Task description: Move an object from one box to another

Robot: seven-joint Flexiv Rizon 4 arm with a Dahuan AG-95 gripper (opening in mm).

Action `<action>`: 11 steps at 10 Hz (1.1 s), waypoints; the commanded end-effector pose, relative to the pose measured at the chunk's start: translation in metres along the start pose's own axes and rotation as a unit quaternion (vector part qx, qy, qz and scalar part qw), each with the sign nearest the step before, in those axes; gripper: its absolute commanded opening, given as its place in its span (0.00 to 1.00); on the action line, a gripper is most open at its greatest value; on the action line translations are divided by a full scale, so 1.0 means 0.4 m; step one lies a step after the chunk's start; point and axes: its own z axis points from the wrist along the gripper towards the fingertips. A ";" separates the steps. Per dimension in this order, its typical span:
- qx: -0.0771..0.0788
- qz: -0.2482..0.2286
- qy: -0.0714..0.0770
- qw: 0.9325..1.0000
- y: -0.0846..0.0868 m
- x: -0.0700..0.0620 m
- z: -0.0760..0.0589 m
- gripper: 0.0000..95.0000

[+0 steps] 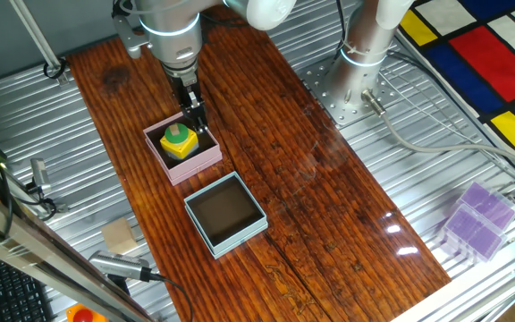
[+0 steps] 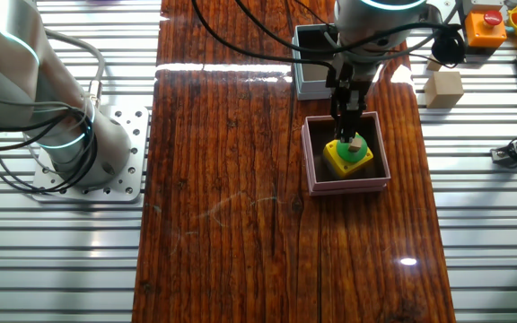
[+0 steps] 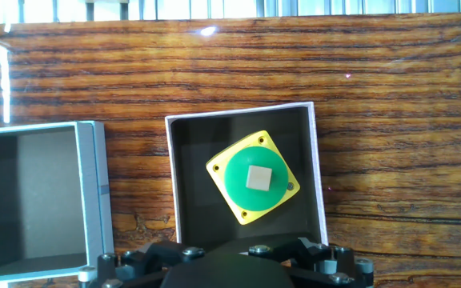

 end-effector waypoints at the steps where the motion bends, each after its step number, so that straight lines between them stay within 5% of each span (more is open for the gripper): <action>1: -0.010 -0.136 -0.015 0.991 0.000 0.000 0.000 0.00; 11: -0.004 -0.144 -0.013 0.990 0.000 -0.007 -0.002 0.00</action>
